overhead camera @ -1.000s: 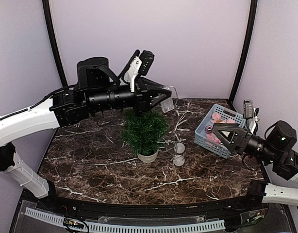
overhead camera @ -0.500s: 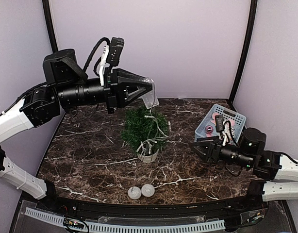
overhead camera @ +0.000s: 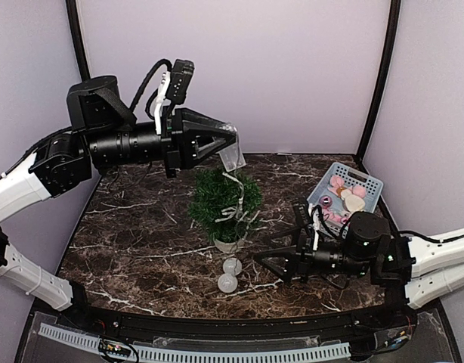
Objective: Decorate the small christmas tree
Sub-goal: Pass from the left arm to the right
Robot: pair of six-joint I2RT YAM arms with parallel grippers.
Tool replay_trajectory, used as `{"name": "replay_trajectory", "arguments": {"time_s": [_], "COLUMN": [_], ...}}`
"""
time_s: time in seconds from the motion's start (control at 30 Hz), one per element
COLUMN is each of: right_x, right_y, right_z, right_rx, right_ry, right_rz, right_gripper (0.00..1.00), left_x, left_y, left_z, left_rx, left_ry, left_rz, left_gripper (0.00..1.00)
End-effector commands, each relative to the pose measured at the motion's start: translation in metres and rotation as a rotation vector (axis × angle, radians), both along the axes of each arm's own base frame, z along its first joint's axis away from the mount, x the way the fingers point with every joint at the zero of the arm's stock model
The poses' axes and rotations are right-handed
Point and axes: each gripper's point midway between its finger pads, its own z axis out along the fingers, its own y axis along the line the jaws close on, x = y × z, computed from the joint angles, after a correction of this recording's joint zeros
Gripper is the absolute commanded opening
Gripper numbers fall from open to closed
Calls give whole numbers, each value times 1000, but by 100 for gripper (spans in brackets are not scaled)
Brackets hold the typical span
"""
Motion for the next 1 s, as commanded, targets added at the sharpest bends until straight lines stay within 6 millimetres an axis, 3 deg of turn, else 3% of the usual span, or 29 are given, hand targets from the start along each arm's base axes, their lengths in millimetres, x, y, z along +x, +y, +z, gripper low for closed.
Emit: {"name": "replay_trajectory", "arguments": {"time_s": [0.0,0.43,0.77,0.97], "right_x": [2,13,19,28], "right_y": [12,35,59,70], "right_z": [43,32,34,31], "right_rx": [121,69,77,44], "right_ry": [-98,-130,-150,-163], "right_rz": [-77,-113,-120,-155], "right_gripper": [70,58,52,40], "left_x": [-7,-7,-10,-10], "left_y": [9,0,1,1], "left_z": [26,26,25,26], "left_rx": [-59,-64,-68,-70], "left_ry": [-47,-42,-35,-37], "left_rz": [-2,-32,-45,-43], "left_gripper": [9,8,7,7]}}
